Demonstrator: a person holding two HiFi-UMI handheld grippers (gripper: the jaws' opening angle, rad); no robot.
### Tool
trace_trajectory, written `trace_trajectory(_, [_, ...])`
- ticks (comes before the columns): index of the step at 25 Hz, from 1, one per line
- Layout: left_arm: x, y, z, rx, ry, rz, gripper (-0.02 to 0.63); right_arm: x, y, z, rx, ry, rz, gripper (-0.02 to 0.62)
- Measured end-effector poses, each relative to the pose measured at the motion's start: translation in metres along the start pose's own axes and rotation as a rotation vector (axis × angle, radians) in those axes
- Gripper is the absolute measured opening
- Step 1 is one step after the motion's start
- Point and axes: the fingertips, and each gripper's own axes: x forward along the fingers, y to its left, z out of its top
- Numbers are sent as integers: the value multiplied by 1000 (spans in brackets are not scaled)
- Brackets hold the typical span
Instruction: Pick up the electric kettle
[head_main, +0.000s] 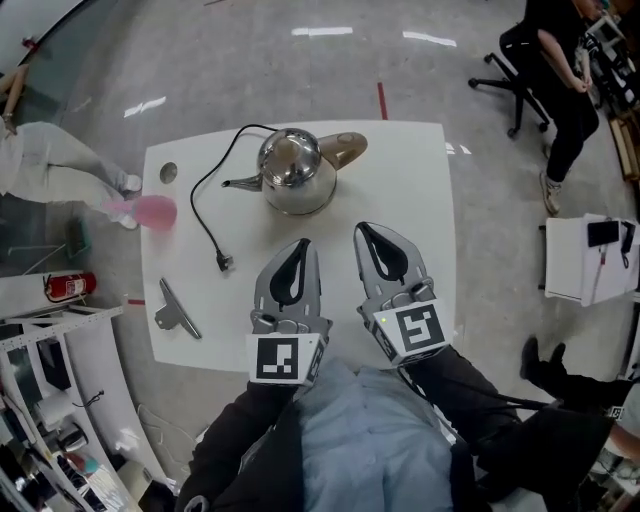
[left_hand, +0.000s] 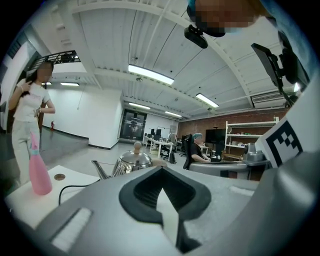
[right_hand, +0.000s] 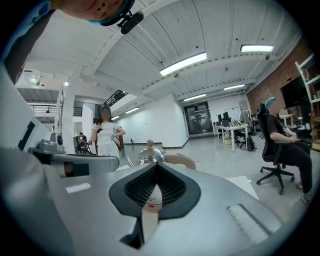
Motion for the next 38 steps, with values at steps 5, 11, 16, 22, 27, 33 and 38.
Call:
trace_trajectory(5, [30, 20, -23, -30, 37, 36, 2, 33, -23, -30, 13, 61, 5, 26])
trace_trajectory(11, [49, 30, -48, -47, 69, 51, 2, 58, -36, -56, 36, 98, 12, 26])
trace_trajectory(16, [57, 36, -54, -39, 72, 58, 2, 70, -42, -64, 37, 108, 15, 26])
trace_trajectory(22, [60, 49, -61, -41, 84, 87, 2, 82, -56, -66, 32, 112, -6, 27])
trace_trajectory(27, [62, 65, -62, -20, 74, 123, 2, 91, -71, -70, 27, 117, -38, 28])
trace_trajectory(33, [57, 74, -65, -10, 57, 155, 2, 105, -85, -76, 36, 117, -62, 105])
trace_trajectory(38, [50, 93, -65, -22, 45, 217, 2, 117, -97, -80, 40, 123, -119, 214])
